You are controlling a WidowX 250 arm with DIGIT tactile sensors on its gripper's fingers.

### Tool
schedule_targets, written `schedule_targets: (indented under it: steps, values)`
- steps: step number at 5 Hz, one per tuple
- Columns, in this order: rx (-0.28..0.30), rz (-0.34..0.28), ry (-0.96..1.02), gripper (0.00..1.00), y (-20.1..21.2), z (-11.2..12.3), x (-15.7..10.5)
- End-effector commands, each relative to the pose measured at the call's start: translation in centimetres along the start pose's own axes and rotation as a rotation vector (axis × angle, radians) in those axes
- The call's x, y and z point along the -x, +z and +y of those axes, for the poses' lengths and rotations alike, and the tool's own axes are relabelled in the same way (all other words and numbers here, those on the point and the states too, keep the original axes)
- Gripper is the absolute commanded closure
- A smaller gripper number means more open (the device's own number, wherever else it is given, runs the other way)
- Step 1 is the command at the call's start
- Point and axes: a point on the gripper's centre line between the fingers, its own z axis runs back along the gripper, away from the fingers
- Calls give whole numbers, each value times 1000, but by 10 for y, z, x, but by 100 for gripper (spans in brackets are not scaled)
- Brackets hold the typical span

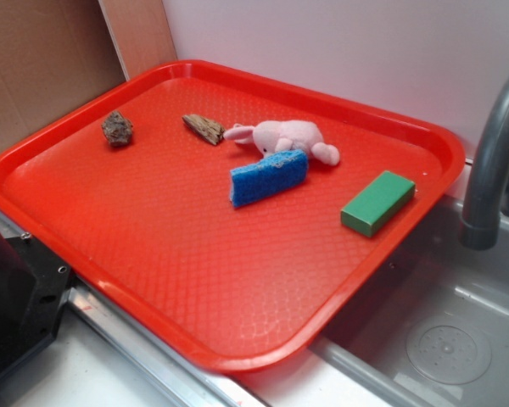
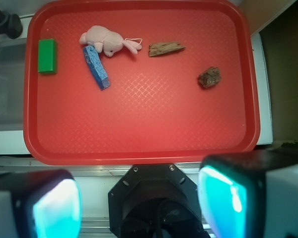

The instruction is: Grab the pink bunny.

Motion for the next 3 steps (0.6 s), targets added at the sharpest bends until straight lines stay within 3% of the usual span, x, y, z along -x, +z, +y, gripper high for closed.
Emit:
schedule_targets:
  steps: [1, 2, 3]
  values:
    - [0, 0, 0, 0, 0, 0, 0]
    - [-27, 27, -245, 0, -53, 32, -45]
    - [51, -39, -491, 0, -100, 32, -99]
